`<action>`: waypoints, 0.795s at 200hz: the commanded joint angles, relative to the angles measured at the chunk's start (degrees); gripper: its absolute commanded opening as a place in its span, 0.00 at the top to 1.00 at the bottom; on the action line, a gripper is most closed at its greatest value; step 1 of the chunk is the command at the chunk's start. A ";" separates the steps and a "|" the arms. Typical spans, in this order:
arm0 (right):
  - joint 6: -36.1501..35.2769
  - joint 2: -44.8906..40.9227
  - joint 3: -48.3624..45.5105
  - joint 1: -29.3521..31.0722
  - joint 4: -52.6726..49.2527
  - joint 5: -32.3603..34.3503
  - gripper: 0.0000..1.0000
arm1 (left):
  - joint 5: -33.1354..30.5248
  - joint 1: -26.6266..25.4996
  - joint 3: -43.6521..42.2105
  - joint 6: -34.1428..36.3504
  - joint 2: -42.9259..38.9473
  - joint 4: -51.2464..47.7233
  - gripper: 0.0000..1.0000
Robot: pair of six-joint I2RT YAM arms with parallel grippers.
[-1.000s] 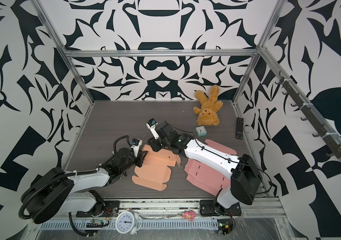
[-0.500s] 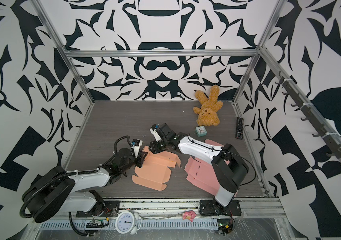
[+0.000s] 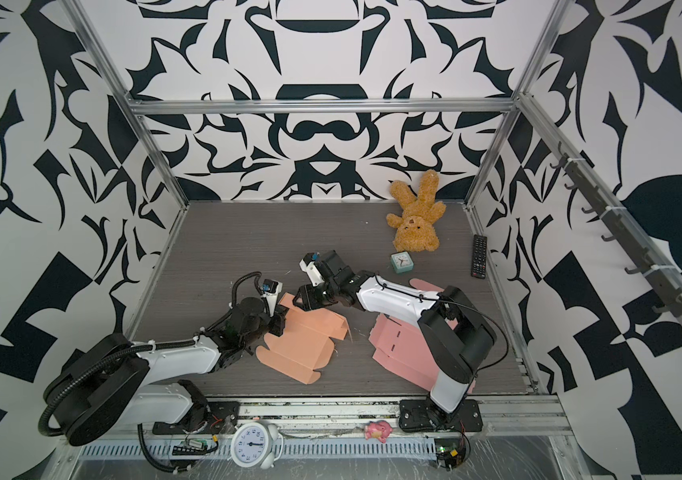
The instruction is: Fold the paper box
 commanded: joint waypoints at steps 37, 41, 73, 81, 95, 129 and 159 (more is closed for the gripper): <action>6.68 -3.61 -5.32 0.42 6.46 -3.30 0.54 | -0.61 -0.01 0.16 -0.10 -0.30 0.57 0.78; 6.78 -3.63 -5.52 0.39 6.43 -3.09 0.54 | -0.57 -0.03 0.03 -0.14 -0.18 0.76 0.77; 6.67 -4.06 -6.47 0.53 6.28 -0.91 0.55 | -0.35 -0.04 -1.32 -0.59 2.07 3.83 0.76; 6.77 -3.97 -6.54 0.53 6.37 -0.74 0.55 | -0.38 -0.07 -1.65 -0.58 2.68 4.73 0.76; 6.91 -3.72 -6.58 0.59 6.67 -0.62 0.56 | -0.57 -0.07 -2.18 -0.50 3.88 6.42 0.76; 7.24 -3.36 -7.01 0.62 7.23 -0.38 0.57 | -0.50 -0.07 -2.20 0.68 6.39 10.23 0.73; 7.65 -3.53 -7.62 0.80 7.61 -0.34 0.58 | -0.48 -0.05 -1.48 1.57 8.79 12.81 0.74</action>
